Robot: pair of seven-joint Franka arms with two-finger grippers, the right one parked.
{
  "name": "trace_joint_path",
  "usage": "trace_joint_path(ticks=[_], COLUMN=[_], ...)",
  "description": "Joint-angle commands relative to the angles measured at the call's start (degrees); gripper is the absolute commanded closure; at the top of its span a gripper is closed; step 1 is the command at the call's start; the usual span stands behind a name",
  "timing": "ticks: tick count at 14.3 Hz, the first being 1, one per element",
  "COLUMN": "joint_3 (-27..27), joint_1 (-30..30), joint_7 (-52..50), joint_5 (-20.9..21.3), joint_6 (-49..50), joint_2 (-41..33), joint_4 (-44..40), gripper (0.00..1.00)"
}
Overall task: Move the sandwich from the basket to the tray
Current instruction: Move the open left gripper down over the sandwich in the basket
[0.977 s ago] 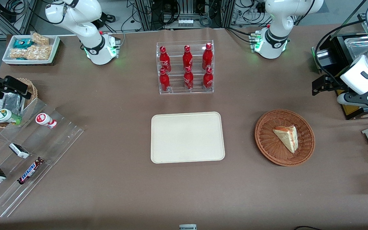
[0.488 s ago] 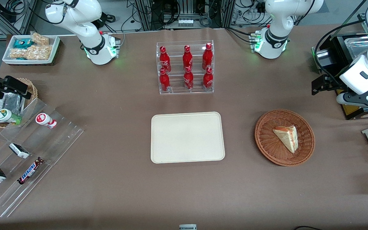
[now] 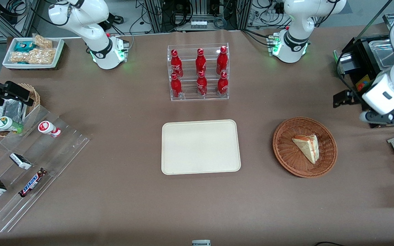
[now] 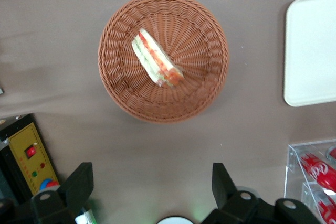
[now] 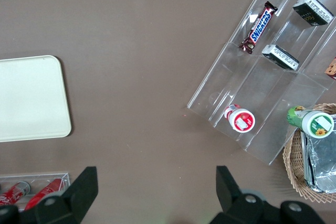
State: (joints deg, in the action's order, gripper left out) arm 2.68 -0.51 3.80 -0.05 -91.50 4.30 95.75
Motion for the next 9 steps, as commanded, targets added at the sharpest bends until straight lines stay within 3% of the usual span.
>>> trace_joint_path(ticks=[1, 9], joint_3=[0.22, 0.13], joint_1=[-0.2, -0.9], joint_7=[-0.64, -9.4], joint_5=[0.84, 0.84], joint_6=[-8.57, -35.56], joint_2=[0.45, 2.2], joint_4=[7.05, 27.11], gripper=[0.0, 0.0])
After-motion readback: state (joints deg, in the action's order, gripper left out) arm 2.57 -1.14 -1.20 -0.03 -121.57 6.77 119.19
